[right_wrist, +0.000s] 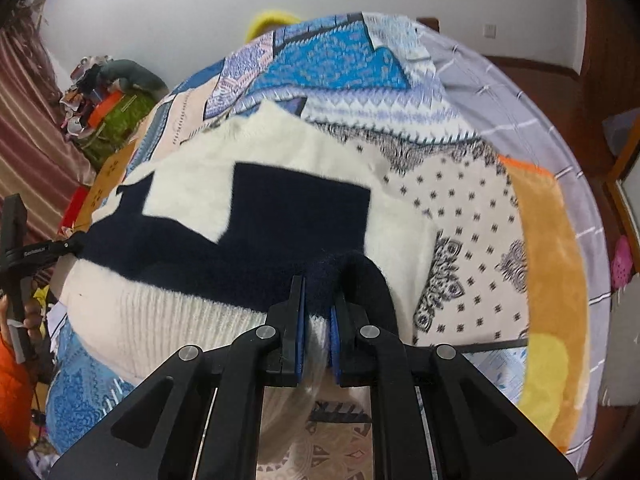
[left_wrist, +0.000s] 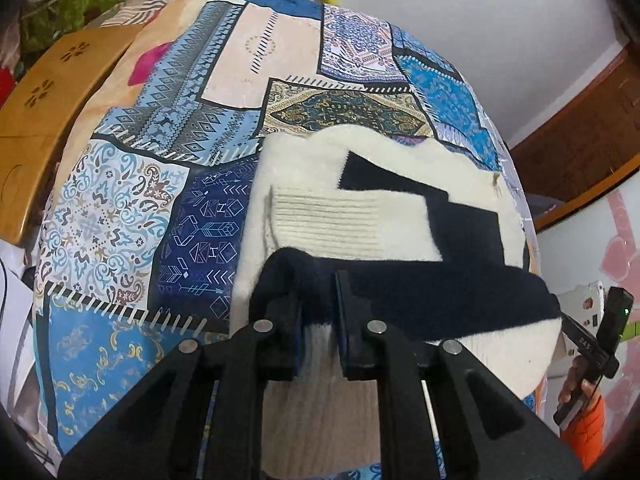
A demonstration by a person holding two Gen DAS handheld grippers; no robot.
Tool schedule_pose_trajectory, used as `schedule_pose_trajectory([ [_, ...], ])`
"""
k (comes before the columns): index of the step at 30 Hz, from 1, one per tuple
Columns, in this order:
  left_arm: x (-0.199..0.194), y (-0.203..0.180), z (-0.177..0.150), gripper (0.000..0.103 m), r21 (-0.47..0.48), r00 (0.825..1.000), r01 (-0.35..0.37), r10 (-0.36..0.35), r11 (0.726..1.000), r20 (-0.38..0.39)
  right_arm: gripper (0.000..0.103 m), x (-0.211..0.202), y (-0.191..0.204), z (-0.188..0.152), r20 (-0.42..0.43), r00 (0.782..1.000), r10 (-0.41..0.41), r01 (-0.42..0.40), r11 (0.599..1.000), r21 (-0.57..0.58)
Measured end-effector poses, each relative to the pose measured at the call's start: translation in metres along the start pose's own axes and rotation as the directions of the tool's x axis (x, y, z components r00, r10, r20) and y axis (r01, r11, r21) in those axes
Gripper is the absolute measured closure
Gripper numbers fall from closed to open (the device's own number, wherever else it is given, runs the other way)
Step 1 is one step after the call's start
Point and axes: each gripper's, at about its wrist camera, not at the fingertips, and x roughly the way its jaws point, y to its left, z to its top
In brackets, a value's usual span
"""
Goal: Fold small clothes
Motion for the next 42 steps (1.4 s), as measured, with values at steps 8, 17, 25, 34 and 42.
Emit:
schedule_pose_trajectory([
  [8, -0.026, 0.001, -0.006, 0.040, 0.018, 1.000, -0.024, 0.024, 1.000, 0.016, 0.070, -0.021, -0.011, -0.004, -0.013, 0.999, 0.033, -0.032, 0.996, 0.078],
  [17, -0.052, 0.023, -0.034, 0.037, 0.001, 0.999, -0.042, 0.042, 0.999, 0.026, 0.058, -0.050, 0.003, -0.027, -0.026, 0.999, -0.021, 0.020, 1.000, -0.008],
  [25, -0.047, 0.016, -0.060, 0.037, 0.014, 1.000, -0.016, 0.016, 1.000, -0.004, 0.058, -0.045, 0.004, -0.052, -0.070, 0.997, 0.017, -0.015, 0.999, 0.028],
  [34, -0.035, -0.003, -0.063, 0.070, 0.079, 0.999, -0.015, 0.018, 0.997, -0.043, 0.059, -0.035, 0.019, -0.060, -0.089, 0.992, 0.092, -0.090, 0.996, 0.021],
  [42, -0.040, -0.008, -0.056, 0.094, 0.087, 0.999, -0.007, 0.011, 0.996, -0.038, 0.095, -0.021, 0.024, -0.052, -0.075, 0.996, 0.055, -0.055, 0.998, -0.007],
])
